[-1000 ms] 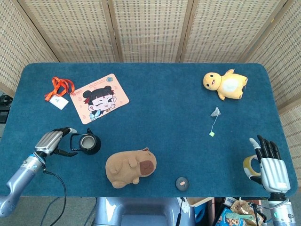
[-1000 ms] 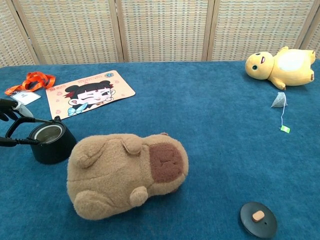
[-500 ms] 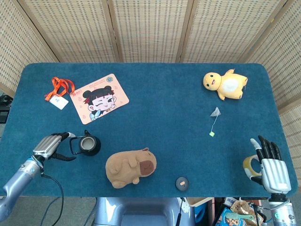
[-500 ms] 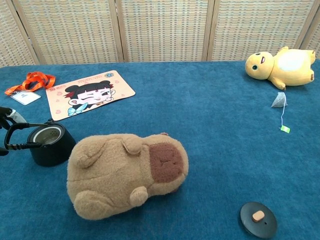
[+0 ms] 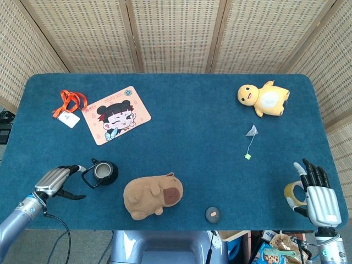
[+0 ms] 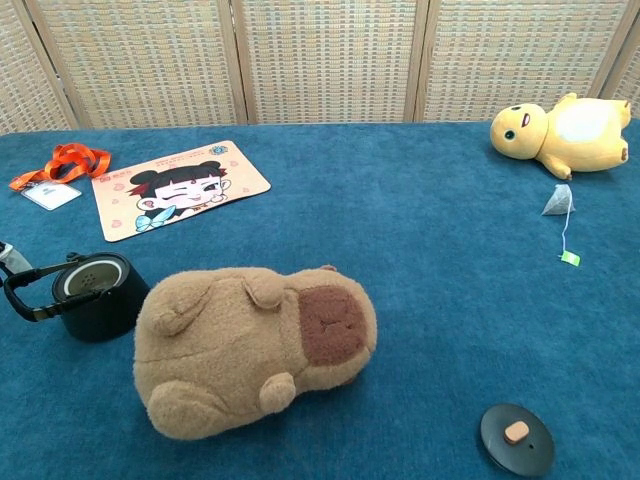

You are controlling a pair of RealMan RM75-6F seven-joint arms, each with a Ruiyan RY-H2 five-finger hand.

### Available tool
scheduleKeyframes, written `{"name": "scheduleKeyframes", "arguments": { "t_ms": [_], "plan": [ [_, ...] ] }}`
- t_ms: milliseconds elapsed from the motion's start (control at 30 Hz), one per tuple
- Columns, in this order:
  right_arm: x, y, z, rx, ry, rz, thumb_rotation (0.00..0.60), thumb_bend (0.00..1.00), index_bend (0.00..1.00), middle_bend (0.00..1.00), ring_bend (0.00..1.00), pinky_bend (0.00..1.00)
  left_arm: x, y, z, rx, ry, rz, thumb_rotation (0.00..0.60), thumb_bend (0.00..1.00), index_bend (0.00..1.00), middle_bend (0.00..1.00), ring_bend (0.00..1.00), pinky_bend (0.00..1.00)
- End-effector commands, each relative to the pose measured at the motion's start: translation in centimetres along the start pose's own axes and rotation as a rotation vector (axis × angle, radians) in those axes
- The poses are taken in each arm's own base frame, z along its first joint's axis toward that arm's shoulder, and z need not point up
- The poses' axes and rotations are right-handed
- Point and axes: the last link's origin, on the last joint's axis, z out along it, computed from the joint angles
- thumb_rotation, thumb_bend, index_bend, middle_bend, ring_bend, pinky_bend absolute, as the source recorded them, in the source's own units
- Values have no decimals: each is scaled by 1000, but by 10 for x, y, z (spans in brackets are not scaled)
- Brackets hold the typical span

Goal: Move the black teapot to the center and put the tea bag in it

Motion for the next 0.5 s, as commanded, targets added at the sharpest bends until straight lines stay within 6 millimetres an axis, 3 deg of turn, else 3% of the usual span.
{"name": "scheduleKeyframes", "arguments": {
  "t_ms": [33, 233, 500],
  "plan": [
    [0, 0, 0, 0, 1, -1, 600, 380, 0, 24, 0, 22, 0, 4, -3, -17, -7, -7, 437, 101, 245, 235, 221, 181],
    [1, 1, 0, -3, 5, 1, 600, 380, 0, 24, 0, 22, 8, 9, -10, -46, 42, 29, 599, 102, 245, 235, 221, 181],
    [1, 2, 0, -4, 6, 6, 600, 380, 0, 24, 0, 22, 15, 14, -18, -41, 165, 120, 600, 102, 245, 231, 211, 181]
  ]
}}
